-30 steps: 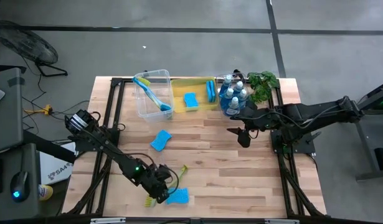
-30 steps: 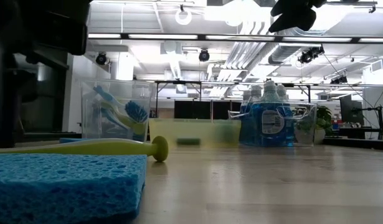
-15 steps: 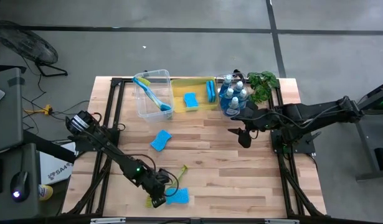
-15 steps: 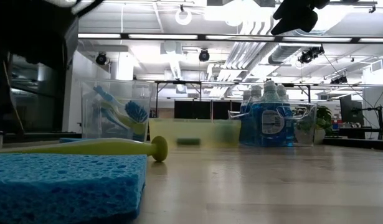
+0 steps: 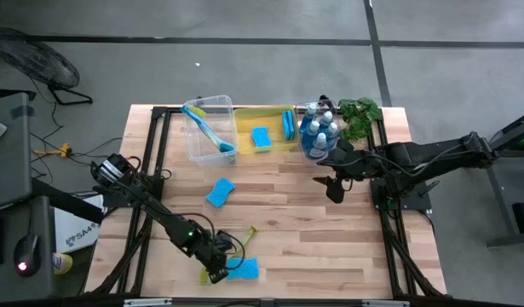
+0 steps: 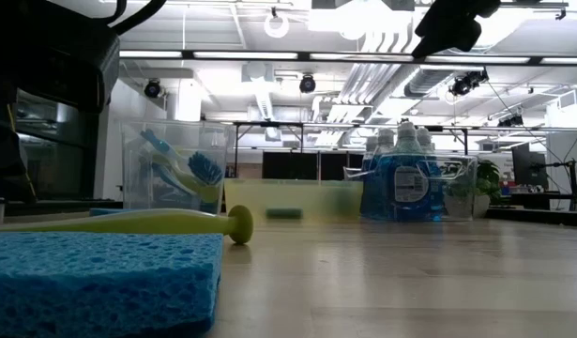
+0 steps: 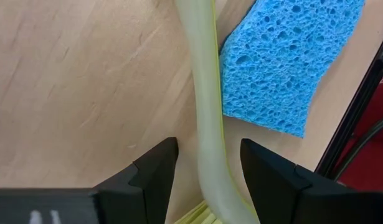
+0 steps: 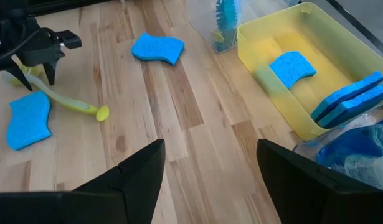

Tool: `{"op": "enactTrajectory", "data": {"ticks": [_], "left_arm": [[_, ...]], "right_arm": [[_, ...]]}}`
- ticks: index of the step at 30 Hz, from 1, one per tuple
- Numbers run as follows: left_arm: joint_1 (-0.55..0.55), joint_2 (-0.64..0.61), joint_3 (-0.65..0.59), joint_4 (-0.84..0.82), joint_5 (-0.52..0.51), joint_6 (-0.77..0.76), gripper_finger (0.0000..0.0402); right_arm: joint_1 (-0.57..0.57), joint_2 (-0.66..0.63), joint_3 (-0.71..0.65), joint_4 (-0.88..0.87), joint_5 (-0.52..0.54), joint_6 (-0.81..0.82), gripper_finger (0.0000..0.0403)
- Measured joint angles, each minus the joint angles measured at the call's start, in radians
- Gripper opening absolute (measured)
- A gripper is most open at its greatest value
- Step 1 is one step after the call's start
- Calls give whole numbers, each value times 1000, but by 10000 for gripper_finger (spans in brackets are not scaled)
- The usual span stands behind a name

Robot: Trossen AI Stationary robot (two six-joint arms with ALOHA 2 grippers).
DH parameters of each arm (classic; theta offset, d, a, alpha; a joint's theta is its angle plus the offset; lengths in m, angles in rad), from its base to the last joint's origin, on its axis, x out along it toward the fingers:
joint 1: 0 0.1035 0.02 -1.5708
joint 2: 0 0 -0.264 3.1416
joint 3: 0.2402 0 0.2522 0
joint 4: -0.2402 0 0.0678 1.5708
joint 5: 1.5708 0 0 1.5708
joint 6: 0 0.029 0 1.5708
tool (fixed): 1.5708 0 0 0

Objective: Pick & Place Kitchen Sink Supplies
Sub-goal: Put the yellow dish brush into the white bin

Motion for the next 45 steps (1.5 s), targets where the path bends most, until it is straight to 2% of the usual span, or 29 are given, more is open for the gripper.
{"op": "enactTrajectory", "data": {"ticks": [5, 14, 24, 28, 31, 36, 45], "left_arm": [[0, 11, 0, -18, -3, 0, 163], [0, 19, -3, -30, -9, 0, 51], [2, 22, 25, -48, -25, 5, 49], [1, 29, 105, -168, -60, 41, 49], [2, 31, 164, -332, -128, 54, 48], [2, 29, 255, -498, -211, 49, 48], [47, 27, 410, -693, -351, 81, 48]], "right_arm": [[0, 0, 0, -3, 0, -7, 248], [0, 0, 0, -5, 0, -10, 248], [0, 0, 0, -5, -47, -6, 248], [0, 0, 0, -4, -66, -6, 248], [0, 0, 0, 9, -66, -7, 248], [0, 0, 0, 39, -67, -27, 248], [0, 0, 0, 115, -73, -25, 248]]}}
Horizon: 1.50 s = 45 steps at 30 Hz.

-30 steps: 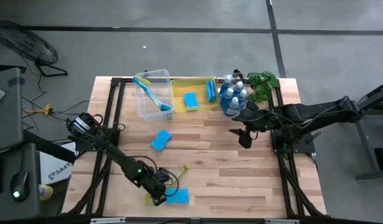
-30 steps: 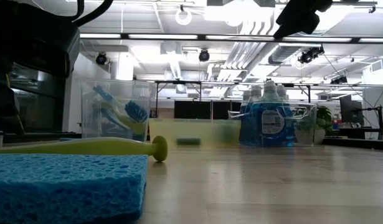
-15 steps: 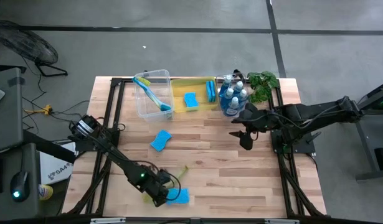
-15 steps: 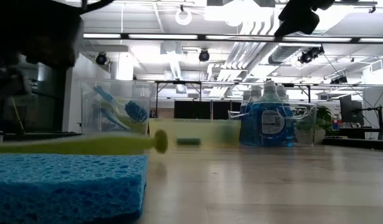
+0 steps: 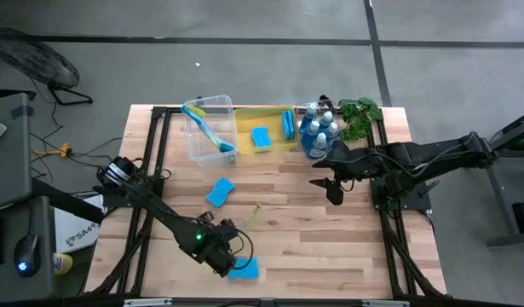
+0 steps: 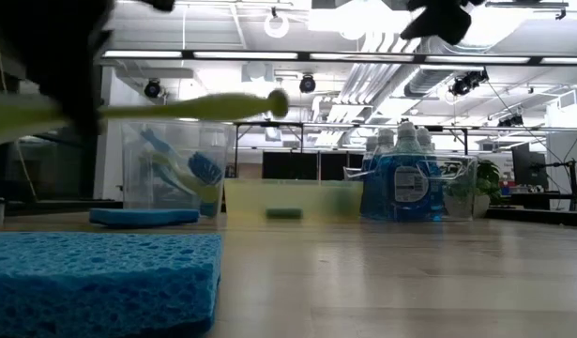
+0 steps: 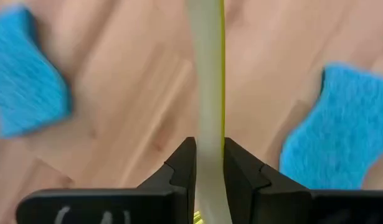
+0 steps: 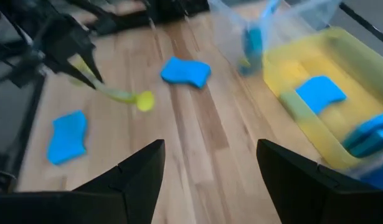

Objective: Pick & Place Kitchen Sink Supplies
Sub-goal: Put the yellow dish brush into the white bin

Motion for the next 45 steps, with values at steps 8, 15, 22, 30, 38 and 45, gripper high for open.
{"op": "enactTrajectory", "data": {"ticks": [8, 15, 22, 30, 38, 45], "left_arm": [[116, -1, 158, -67, -196, 171, 48], [228, -2, 331, -57, -341, 382, 48], [306, -2, 487, -45, -390, 561, 48], [375, -5, 555, 143, -359, 776, 48], [416, -4, 554, 270, -300, 865, 48], [416, -14, 552, 242, -410, 872, 48]], "right_arm": [[0, 0, 0, 219, -114, -58, 248], [0, 0, 1, 312, -76, -157, 248], [0, -1, 1, 351, -12, -159, 248], [0, -1, 1, 447, -31, -122, 248], [-2, -2, 2, 579, -30, -163, 248], [-3, -3, 2, 526, 69, -167, 248]]}}
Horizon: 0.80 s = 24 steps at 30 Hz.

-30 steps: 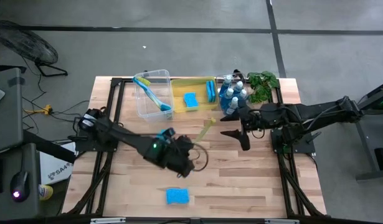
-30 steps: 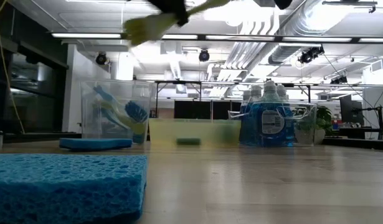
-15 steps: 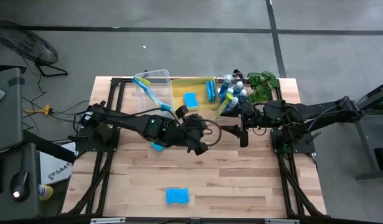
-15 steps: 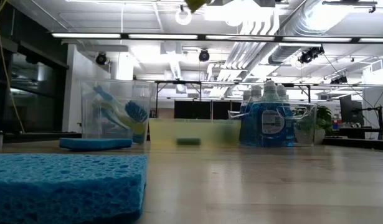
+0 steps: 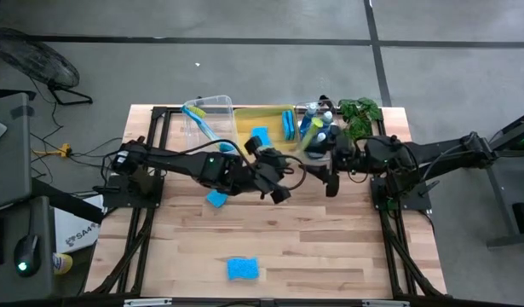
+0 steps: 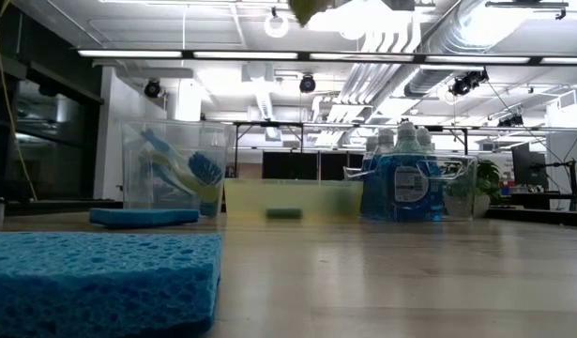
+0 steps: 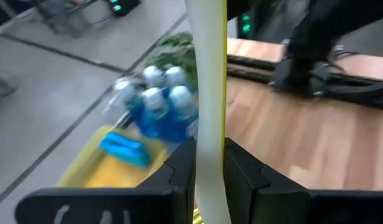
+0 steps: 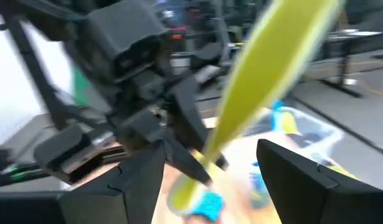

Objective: Pick & Place Kitchen Sink Supplies
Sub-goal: Put the yellow dish brush into the white bin

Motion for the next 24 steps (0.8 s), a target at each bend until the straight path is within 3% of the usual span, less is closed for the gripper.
{"op": "enactTrajectory", "data": {"ticks": [5, 11, 14, 18, 24], "left_arm": [[23, -54, 1, -66, -49, -19, 48], [64, -148, -7, -192, -98, -63, 48], [80, -218, -73, -200, -101, -80, 48], [92, -346, -284, -22, -55, -81, 48], [138, -589, -769, 497, 116, -29, 48]], "right_arm": [[0, -5, 0, -56, 108, 2, 248], [0, -15, 0, -98, 114, 1, 248], [0, -15, 0, -103, 116, 1, 248], [0, -15, 0, -109, 117, 1, 248], [0, -15, 0, -108, 151, 1, 248]]}}
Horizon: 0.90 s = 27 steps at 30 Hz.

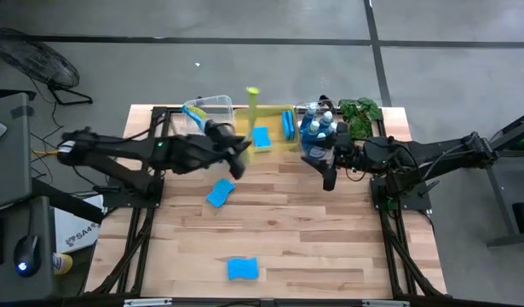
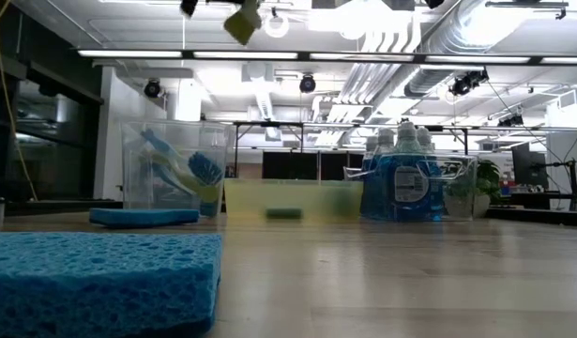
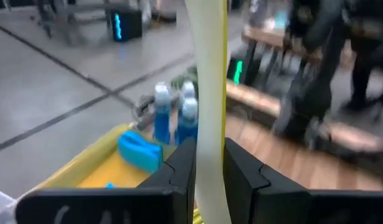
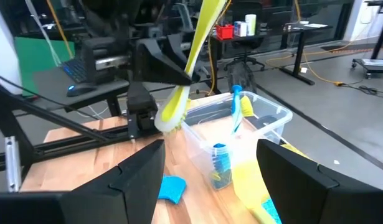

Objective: Pick & Place Kitchen Sink Supplies
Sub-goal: Put the yellow dish brush into the white bin

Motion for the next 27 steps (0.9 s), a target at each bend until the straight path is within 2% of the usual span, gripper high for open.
{"op": "enactTrajectory", "data": {"ticks": [2, 5, 11, 15, 21, 24, 27], "left_arm": [[32, -98, -147, 126, -3, -24, 48], [103, -233, -304, 206, -40, -111, 48], [285, -373, -429, 150, -58, -294, 48], [419, -363, -433, 57, -3, -403, 48], [594, -273, -433, 4, 171, -533, 53], [635, -219, -432, 20, 252, -558, 65], [652, -170, -432, 17, 286, -567, 64]], "right_arm": [[0, 0, 0, -1, 13, 0, 248], [0, 0, 0, -3, 24, 4, 248], [0, 0, -1, -3, 75, 5, 248], [0, 0, -1, -4, 144, 6, 248], [0, 0, -1, -4, 235, 7, 248], [0, 0, -1, -4, 264, 7, 248], [0, 0, -1, -4, 285, 8, 248]]}}
